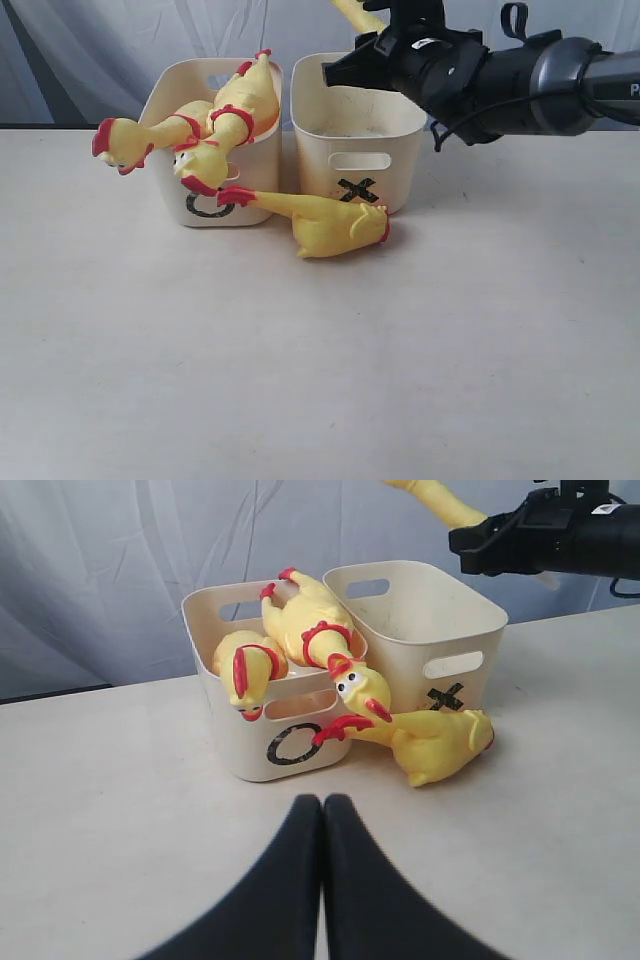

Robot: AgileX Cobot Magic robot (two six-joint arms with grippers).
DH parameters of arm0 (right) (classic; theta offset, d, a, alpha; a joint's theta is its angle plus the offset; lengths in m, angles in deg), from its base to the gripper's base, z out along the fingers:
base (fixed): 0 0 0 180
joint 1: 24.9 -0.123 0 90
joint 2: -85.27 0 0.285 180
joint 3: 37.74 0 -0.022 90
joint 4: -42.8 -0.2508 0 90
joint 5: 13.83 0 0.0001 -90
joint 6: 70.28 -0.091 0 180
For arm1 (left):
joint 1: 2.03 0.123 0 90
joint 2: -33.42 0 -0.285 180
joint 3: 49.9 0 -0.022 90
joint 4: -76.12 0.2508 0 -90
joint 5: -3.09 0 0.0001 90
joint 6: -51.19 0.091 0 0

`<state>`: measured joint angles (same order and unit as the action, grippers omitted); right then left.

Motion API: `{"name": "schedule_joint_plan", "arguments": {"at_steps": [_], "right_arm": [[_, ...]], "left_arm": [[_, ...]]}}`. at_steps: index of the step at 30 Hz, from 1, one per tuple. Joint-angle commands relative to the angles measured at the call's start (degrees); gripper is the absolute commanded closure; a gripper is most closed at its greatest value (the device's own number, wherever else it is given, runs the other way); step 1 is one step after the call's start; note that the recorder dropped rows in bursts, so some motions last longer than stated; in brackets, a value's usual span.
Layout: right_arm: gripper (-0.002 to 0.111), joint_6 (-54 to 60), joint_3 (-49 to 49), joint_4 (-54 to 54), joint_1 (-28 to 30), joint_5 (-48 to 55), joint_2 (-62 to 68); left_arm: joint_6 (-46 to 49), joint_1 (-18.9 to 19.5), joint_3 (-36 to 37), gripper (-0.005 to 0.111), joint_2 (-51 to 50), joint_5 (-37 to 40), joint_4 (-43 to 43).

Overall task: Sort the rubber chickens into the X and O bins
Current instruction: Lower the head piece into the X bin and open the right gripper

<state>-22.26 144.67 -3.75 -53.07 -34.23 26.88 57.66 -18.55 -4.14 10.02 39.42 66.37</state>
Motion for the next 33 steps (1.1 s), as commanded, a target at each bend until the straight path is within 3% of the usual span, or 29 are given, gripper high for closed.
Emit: {"name": "schedule_joint_plan", "arguments": {"at_steps": [1, 8, 26, 33], "right_arm": [[0.109, -0.1, 4.2, -2.2, 1.4, 5.5, 2.0], [0.109, -0.1, 6.8, -2.6, 2.4, 10.4, 5.4], [0.109, -0.1, 6.9, -6.7, 3.6, 7.7, 6.7], [0.075, -0.1, 6.9, -6.7, 3.6, 7.5, 6.7]], "left_arm": [[0.1, 0.3, 0.2, 0.107, 0.3, -0.2, -0.7], [0.1, 0.3, 0.2, 0.107, 0.3, -0.2, -0.7], [0.1, 0.3, 0.2, 0.107, 0.3, -0.1, -0.7], [0.1, 0.3, 0.2, 0.107, 0.3, -0.1, -0.7]]}}
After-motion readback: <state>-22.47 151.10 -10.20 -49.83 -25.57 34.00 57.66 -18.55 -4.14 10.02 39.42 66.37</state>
